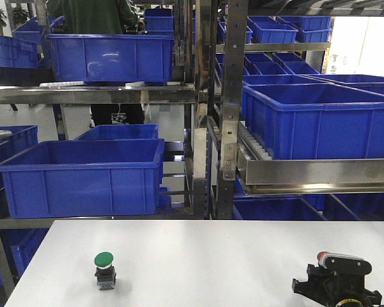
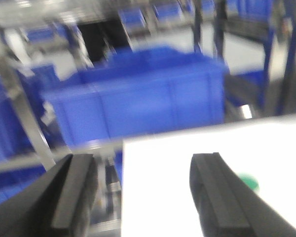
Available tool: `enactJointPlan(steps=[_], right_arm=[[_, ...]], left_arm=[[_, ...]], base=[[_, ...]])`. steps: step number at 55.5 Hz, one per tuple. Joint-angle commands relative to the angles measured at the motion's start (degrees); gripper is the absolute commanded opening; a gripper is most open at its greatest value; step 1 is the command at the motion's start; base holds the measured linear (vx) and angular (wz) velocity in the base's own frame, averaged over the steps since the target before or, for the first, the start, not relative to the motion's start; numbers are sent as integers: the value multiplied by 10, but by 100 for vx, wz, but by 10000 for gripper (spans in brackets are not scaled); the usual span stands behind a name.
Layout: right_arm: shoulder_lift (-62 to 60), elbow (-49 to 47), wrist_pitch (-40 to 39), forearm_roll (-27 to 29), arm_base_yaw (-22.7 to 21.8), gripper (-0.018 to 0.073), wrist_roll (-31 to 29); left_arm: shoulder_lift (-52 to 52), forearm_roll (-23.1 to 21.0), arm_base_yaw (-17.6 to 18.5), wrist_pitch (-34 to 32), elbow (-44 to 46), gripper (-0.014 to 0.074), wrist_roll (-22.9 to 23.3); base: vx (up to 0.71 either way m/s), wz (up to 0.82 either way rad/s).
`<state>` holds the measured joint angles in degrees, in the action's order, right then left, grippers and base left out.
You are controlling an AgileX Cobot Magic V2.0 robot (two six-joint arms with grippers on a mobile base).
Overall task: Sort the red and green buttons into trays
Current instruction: 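Lower the left gripper onto the green-capped button switch and grasp it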
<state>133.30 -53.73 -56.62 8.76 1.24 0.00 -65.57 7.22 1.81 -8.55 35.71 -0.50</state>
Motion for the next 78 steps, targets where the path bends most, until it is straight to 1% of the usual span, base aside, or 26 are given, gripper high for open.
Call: enactJointPlan(steps=[1, 5, 10, 13, 16, 22, 26, 31, 33, 36, 45, 60, 67, 71, 78], right_arm=[[-38, -10, -34, -9, -2, -11, 0], [-38, -10, -33, -9, -2, -11, 0], [-38, -10, -32, -8, -2, -8, 0], [-38, -10, -32, -7, -2, -8, 0], [-38, -10, -30, -7, -2, -8, 0], [-38, -10, -28, -7, -2, -8, 0], [-38, -10, -25, -7, -2, -8, 0], [-38, -10, -24, -7, -2, -8, 0], [-38, -10, -24, -7, -2, -8, 0], [-38, -10, -24, -7, -2, -8, 0], [-38, -10, -24, -5, -2, -8, -6], [-38, -10, -18, -5, -2, -8, -6], [-38, -10, -18, -5, -2, -8, -6], [-38, -10, -18, -5, -2, -8, -6], [-38, -10, -18, -5, -2, -8, -6]], left_arm=[[-67, 35, 21, -81, 5, 531, 5], [-125, 48, 34, -129, 5, 531, 5], [-202, 49, 48, -212, 6, 531, 5], [-246, 49, 52, -269, 7, 531, 21], [-292, 50, 52, -335, 7, 531, 55], [-367, 54, 52, -433, 8, 531, 103], [-407, 79, 52, -486, 8, 529, 121], [-445, 126, 52, -524, 8, 521, 136], [-455, 135, 52, -534, 9, 519, 138], [-470, 134, 52, -541, 11, 514, 138], [-505, 136, 51, -524, 48, 514, 137], [-549, 141, 51, -433, 144, 514, 139], [-566, 142, 51, -425, 170, 514, 158], [-577, 156, 51, -425, 185, 514, 172], [-598, 202, 51, -426, 217, 514, 213]], base=[[0, 0], [0, 0], [0, 0], [0, 0], [0, 0], [0, 0], [0, 0], [0, 0], [0, 0], [0, 0], [0, 0], [0, 0], [0, 0], [0, 0], [0, 0]])
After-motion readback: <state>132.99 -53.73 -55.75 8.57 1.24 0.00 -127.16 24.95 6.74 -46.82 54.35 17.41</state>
